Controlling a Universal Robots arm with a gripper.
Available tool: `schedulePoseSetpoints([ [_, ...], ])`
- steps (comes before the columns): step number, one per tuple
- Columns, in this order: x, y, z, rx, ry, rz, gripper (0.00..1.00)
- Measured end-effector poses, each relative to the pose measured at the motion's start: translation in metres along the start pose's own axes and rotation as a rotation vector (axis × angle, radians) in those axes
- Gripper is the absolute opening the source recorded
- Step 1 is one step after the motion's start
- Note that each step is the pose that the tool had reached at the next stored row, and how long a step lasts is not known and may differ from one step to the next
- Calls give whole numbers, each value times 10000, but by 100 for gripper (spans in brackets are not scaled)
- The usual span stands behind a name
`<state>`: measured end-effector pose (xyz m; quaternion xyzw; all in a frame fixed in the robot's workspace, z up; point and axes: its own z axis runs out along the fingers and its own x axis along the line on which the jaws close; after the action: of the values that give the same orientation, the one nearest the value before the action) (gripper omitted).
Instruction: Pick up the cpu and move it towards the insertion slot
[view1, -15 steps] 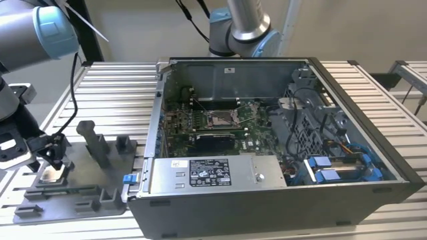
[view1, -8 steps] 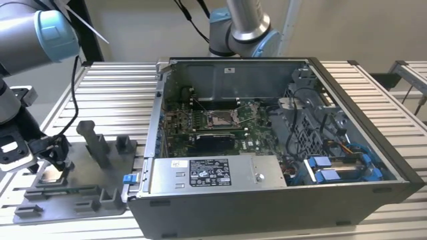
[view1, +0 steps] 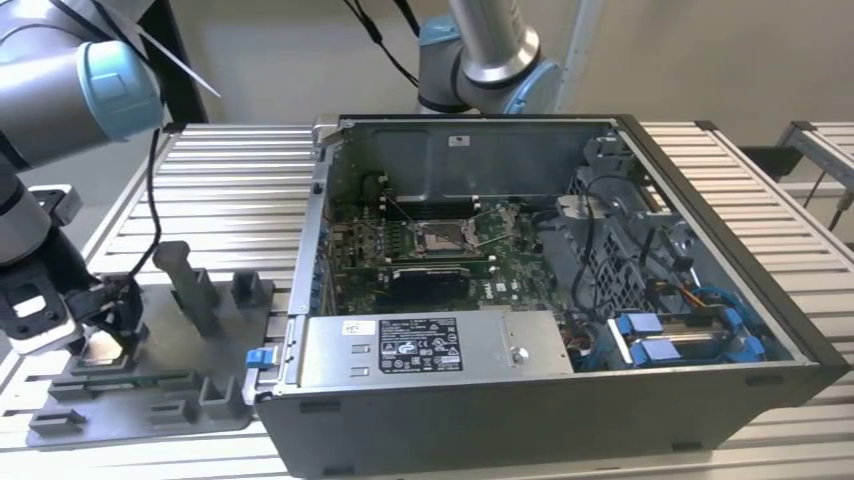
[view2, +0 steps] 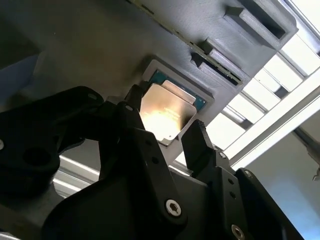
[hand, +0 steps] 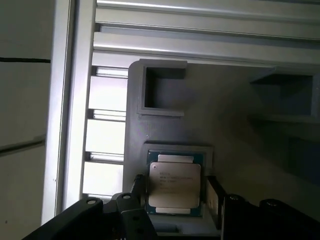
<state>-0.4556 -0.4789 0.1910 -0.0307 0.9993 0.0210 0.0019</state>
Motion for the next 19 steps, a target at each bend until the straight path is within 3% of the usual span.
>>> schedulePoseSetpoints([
  [8, 11, -1, 37, 1, -8, -7, 100],
  [9, 12, -1, 36, 3, -5, -7, 0],
  [11, 12, 1, -7, 1, -3, -7, 0],
  [19, 10, 16, -368, 0, -2, 1, 0],
])
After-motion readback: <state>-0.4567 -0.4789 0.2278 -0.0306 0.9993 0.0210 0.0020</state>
